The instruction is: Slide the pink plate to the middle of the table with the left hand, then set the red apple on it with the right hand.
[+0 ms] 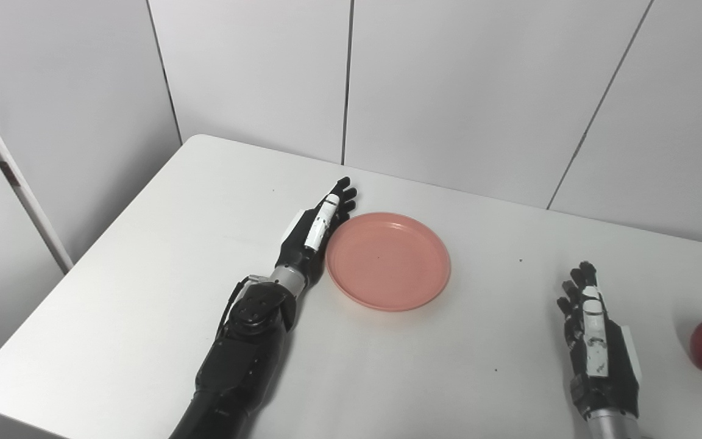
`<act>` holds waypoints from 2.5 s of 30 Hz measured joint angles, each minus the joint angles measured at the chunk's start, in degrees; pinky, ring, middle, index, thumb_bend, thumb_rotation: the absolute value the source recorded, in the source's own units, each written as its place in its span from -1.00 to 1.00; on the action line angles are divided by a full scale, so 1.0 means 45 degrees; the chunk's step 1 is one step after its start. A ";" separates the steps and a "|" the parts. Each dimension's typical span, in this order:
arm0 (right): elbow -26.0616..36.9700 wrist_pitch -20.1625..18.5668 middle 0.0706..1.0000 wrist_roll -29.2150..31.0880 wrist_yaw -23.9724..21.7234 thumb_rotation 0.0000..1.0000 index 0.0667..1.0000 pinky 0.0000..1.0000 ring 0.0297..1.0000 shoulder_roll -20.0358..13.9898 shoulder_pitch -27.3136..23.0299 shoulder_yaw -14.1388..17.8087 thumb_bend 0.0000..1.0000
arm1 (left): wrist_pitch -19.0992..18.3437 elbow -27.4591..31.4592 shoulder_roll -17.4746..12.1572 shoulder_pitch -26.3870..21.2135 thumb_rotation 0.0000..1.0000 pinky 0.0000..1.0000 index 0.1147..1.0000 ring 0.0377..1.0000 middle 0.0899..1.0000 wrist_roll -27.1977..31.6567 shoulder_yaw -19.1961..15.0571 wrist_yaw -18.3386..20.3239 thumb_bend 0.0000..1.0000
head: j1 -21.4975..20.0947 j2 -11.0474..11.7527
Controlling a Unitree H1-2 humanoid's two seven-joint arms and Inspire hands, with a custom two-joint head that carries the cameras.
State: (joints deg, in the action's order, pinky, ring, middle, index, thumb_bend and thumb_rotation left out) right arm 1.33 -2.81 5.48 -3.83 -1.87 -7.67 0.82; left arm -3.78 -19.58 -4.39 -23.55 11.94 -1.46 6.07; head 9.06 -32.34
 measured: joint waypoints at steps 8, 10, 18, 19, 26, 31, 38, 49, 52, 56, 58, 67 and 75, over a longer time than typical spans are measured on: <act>0.0241 -0.0279 1.00 -0.0156 0.0181 1.00 1.00 1.00 1.00 0.0143 0.0000 -0.0094 -0.60 | -0.0438 0.0626 0.0193 0.0254 1.00 0.95 0.87 0.91 0.89 -0.0465 0.0417 -0.0121 -0.24 | -0.0488 -0.0195; 0.0260 -0.0279 1.00 -0.0191 0.0244 1.00 1.00 1.00 1.00 0.0189 -0.0001 -0.0121 -0.59 | -0.0605 0.0740 0.0245 0.0266 1.00 0.96 0.87 0.91 0.88 -0.0533 0.0544 -0.0193 -0.24 | -0.0645 -0.0215; 0.0259 -0.0280 1.00 -0.0285 0.0308 1.00 1.00 1.00 1.00 0.0397 -0.0001 -0.0172 -0.58 | -0.0883 0.1119 0.0385 0.0441 1.00 0.97 0.93 0.94 0.95 -0.0705 0.0910 -0.0254 -0.24 | -0.1054 -0.0371; 0.0259 -0.0280 1.00 -0.0329 0.0355 1.00 1.00 1.00 1.00 0.0400 -0.0001 -0.0193 -0.58 | -0.0883 0.1136 0.0397 0.0452 1.00 0.98 0.93 0.95 0.95 -0.0721 0.0951 -0.0255 -0.22 | -0.1133 -0.0410; 0.0270 -0.0298 1.00 -0.0463 0.0520 1.00 1.00 1.00 1.00 0.0555 -0.0001 -0.0233 -0.61 | -0.0883 0.1490 0.0955 0.0755 1.00 1.00 0.95 0.95 0.96 -0.0782 0.1276 -0.0255 -0.22 | -0.1387 -0.0566; 0.0305 -0.0330 1.00 -0.0430 0.0521 1.00 1.00 1.00 1.00 0.0624 -0.0010 -0.0239 -0.59 | -0.0883 0.1553 0.1074 0.0829 1.00 0.98 0.93 0.94 0.96 -0.0844 0.1432 -0.0255 -0.22 | -0.1718 -0.0761; 0.0356 -0.0460 1.00 -0.0446 0.0574 1.00 1.00 1.00 1.00 0.0772 -0.0039 -0.0291 -0.59 | -0.0916 0.1887 0.1290 0.1111 1.00 0.95 0.92 0.94 0.95 -0.1113 0.1782 -0.0301 -0.24 | -0.1954 -0.0879; 0.0399 -0.0774 1.00 -0.0621 0.0829 1.00 1.00 1.00 1.00 0.0927 -0.0107 -0.0357 -0.59 | -0.1251 0.2439 0.1549 0.1516 1.00 1.00 0.95 0.96 0.97 -0.0899 0.2079 -0.0063 -0.20 | -0.2579 -0.1113; 0.0408 -0.0878 1.00 -0.0610 0.0932 1.00 1.00 1.00 1.00 0.1015 -0.0110 -0.0363 -0.61 | -0.1297 0.2560 0.1555 0.1621 1.00 1.00 0.96 0.96 0.98 -0.0766 0.2126 0.0099 -0.17 | -0.2656 -0.1152; 0.0445 -0.0952 1.00 -0.0657 0.1001 1.00 1.00 1.00 1.00 0.1072 -0.0130 -0.0415 -0.61 | -0.1371 0.2692 0.1555 0.1734 1.00 1.00 0.97 0.98 1.00 -0.0698 0.2141 0.0277 -0.18 | -0.2871 -0.1191; 0.0463 -0.0959 1.00 -0.0785 0.1005 1.00 1.00 1.00 1.00 0.1070 -0.0132 -0.0472 -0.59 | -0.1371 0.2694 0.1555 0.1746 1.00 1.00 0.97 0.98 0.99 -0.0697 0.2135 0.0293 -0.19 | -0.2930 -0.1211; 0.0474 -0.1016 1.00 -0.0864 0.0998 1.00 1.00 1.00 1.00 0.1029 -0.0149 -0.0419 -0.58 | -0.1098 0.2561 0.1626 0.1790 1.00 1.00 0.95 0.96 0.97 -0.0709 0.2096 0.0297 -0.22 | -0.3418 -0.1250; 0.1044 -0.1061 0.97 -0.2186 0.1223 1.00 0.97 0.94 0.98 0.0521 -0.0330 -0.0532 -0.43 | -0.1070 0.2597 0.1774 0.1870 1.00 0.98 0.93 0.95 0.96 -0.0741 0.1949 0.0193 -0.24 | -0.4159 -0.1270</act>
State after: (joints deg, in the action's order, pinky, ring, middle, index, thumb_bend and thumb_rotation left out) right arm 6.03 -7.59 -4.36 1.67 0.47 -9.15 -1.58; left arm -8.60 -7.90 3.60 -15.14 8.61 7.31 6.94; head -9.66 -38.06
